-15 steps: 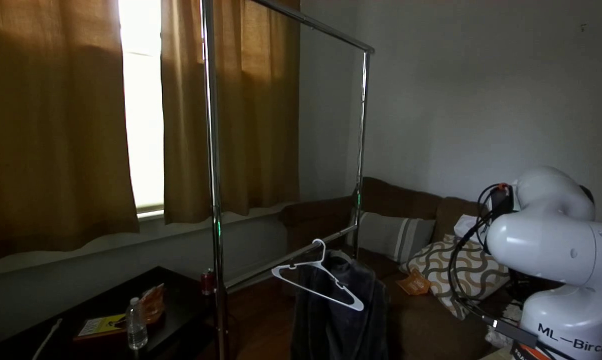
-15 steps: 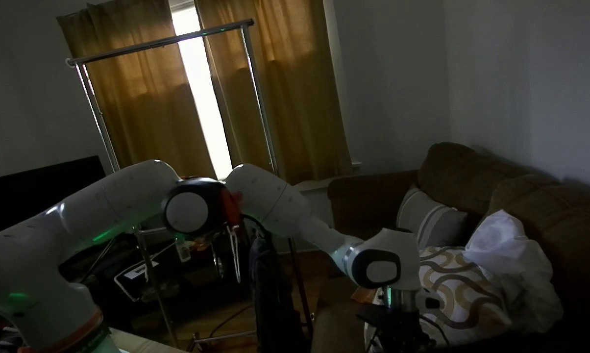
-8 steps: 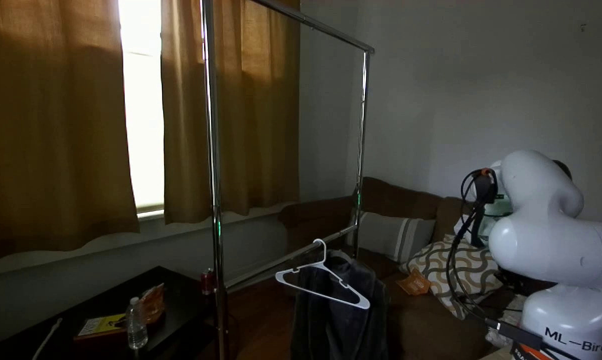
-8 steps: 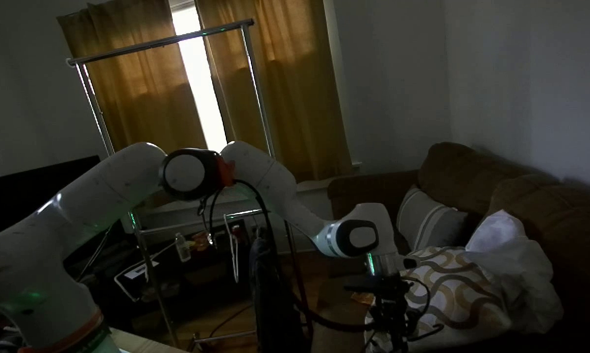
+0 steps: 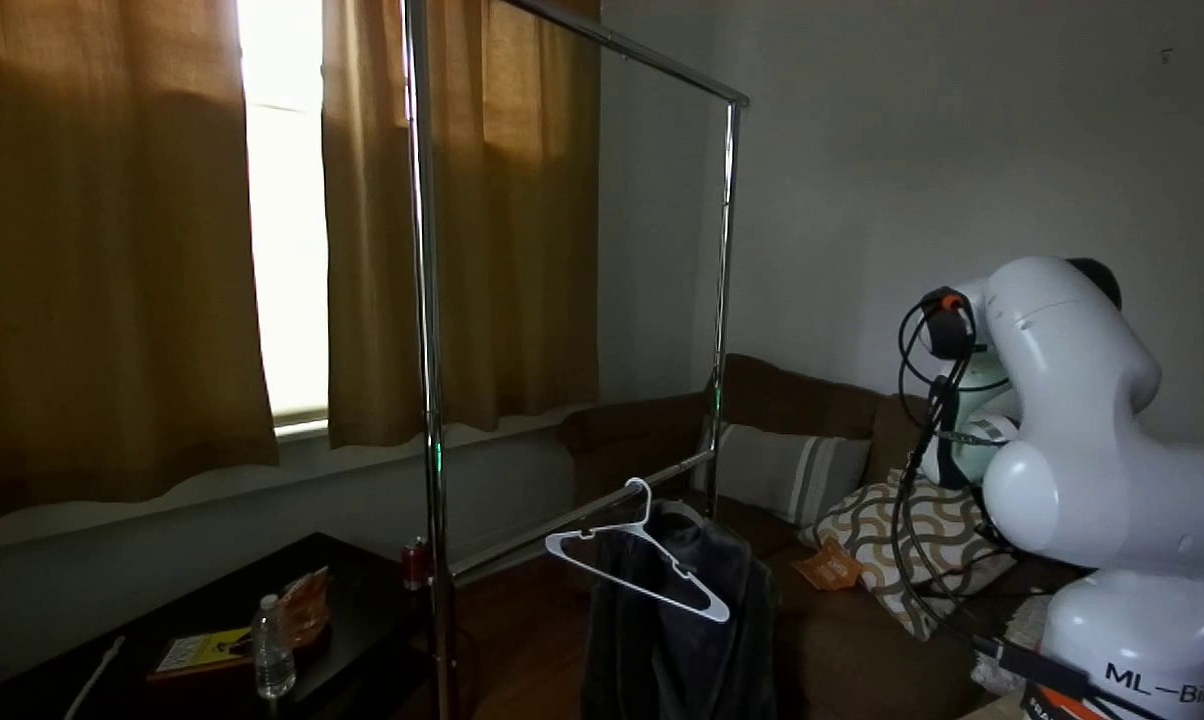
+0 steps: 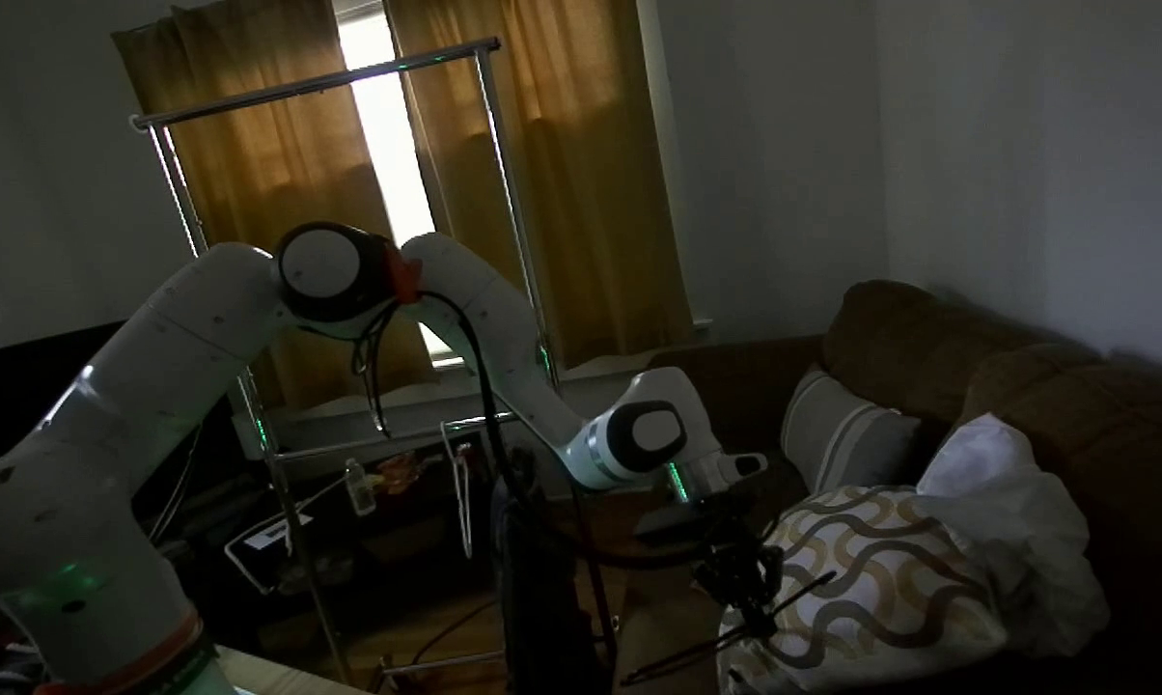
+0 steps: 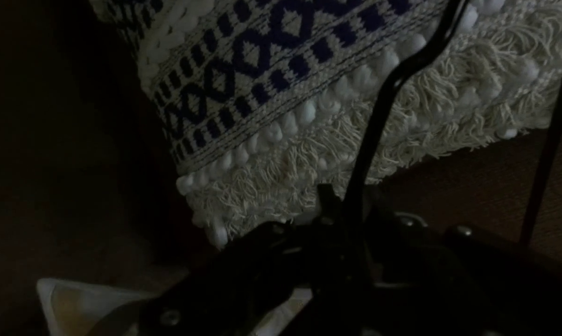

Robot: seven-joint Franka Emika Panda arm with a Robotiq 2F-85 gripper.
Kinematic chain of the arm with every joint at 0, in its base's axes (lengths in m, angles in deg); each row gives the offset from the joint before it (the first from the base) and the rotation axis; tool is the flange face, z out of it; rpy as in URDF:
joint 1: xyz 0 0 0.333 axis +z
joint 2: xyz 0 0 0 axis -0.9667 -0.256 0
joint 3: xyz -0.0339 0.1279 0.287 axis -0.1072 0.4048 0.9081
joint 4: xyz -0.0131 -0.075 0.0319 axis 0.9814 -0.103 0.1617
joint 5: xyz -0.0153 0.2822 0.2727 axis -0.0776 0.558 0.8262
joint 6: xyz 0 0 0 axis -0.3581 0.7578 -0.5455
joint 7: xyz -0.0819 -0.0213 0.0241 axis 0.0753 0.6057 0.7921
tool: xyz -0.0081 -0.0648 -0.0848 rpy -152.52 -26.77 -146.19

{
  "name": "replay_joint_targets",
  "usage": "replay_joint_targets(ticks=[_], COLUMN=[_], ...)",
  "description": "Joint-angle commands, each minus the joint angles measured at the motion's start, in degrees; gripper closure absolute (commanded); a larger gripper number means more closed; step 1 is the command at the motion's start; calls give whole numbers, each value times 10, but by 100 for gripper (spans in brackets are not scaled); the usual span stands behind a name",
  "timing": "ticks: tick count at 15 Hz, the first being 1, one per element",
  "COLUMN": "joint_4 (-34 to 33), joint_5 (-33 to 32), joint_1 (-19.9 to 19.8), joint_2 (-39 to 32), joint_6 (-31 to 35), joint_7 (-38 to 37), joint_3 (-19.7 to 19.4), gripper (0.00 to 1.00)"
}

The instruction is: Put the black hanger on the bottom railing

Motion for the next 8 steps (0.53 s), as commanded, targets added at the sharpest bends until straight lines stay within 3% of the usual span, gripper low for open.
replay_joint_targets(ticks=[1,8], joint_4=[129,263], joint_5=[-42,-89], joint_1=[29,60], joint_2=[76,161], joint_6=[109,252], joint_7=[6,49], joint_3=[-26,-60], gripper=[95,95])
